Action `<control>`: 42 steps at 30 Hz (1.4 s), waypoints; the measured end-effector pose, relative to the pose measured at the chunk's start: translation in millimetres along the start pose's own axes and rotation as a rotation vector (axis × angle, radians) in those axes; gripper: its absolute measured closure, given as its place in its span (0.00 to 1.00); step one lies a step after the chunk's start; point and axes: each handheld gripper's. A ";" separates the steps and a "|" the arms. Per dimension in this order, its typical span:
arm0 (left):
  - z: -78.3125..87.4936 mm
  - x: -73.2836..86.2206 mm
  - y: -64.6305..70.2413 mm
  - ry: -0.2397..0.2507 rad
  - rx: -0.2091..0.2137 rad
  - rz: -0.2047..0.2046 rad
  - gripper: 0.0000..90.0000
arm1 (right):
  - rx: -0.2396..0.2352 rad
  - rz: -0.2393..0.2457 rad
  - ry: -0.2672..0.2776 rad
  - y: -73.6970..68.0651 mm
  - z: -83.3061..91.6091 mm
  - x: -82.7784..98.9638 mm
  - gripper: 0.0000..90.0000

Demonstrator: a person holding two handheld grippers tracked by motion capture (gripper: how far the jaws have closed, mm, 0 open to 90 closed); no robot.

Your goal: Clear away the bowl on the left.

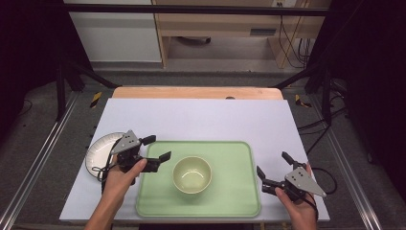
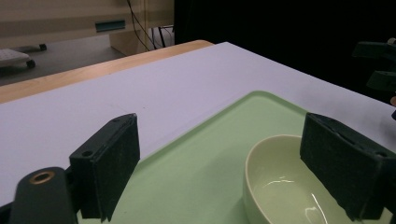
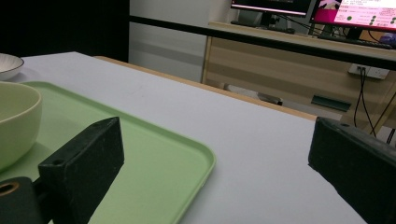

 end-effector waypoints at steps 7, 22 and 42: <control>15.4 0.4 -14.6 0.037 -0.020 0.004 0.12 | 0.001 -0.003 -0.001 0.5 0.2 0.2 0.04; 32.9 15.1 -35.5 0.039 -0.055 0.007 0.12 | 0.005 -0.001 0.003 2.1 0.4 0.7 0.04; 68.5 27.5 -59.7 0.088 -0.110 -0.045 0.11 | 0.012 0.004 0.003 3.8 2.1 0.2 0.04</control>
Point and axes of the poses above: each handheld gripper's, and its own axes: z roughly backward along the jaws, x roughly out of its underside, y roughly to its right, and after that the axes turned 4 degrees about y, right-handed
